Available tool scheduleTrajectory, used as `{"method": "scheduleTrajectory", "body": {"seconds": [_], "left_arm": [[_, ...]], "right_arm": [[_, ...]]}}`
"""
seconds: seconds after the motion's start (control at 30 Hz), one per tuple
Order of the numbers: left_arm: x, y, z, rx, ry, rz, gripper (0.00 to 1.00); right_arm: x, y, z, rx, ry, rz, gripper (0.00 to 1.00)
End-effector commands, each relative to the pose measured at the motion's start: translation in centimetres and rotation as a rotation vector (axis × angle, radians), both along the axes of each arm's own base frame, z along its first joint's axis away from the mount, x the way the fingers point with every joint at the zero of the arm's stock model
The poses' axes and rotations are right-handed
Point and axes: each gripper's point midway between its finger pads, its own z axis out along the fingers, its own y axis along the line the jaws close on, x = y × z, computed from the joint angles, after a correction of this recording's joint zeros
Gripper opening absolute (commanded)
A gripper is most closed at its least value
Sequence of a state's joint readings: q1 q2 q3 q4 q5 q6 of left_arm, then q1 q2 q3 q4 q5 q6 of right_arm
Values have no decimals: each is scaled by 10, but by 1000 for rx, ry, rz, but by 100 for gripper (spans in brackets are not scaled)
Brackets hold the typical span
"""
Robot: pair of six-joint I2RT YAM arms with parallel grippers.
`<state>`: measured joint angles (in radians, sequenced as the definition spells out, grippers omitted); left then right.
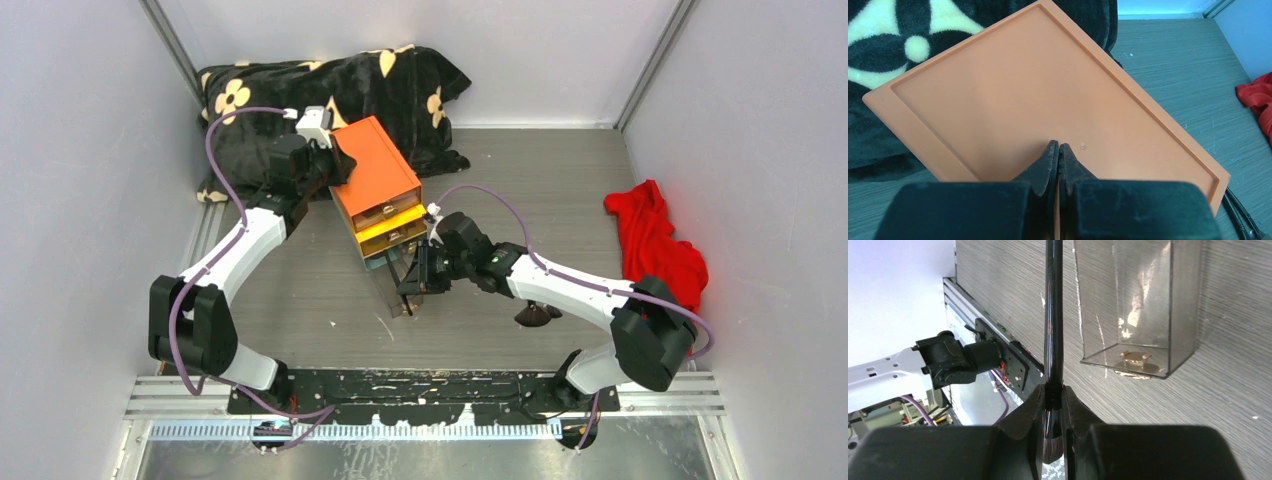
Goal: Organize the makeup
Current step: Place the makeup tool in the drawer.
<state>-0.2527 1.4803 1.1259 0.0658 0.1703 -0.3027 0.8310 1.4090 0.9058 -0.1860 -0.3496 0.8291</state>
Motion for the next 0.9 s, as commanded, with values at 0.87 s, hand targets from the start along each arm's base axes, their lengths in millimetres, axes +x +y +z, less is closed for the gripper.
{"method": "scheduleTrajectory", "body": {"seconds": [0.87], "left_arm": [[-38,24,-74,115,262,37,1]], "right_arm": [[13,30,-19,5,150,-75,2]]}}
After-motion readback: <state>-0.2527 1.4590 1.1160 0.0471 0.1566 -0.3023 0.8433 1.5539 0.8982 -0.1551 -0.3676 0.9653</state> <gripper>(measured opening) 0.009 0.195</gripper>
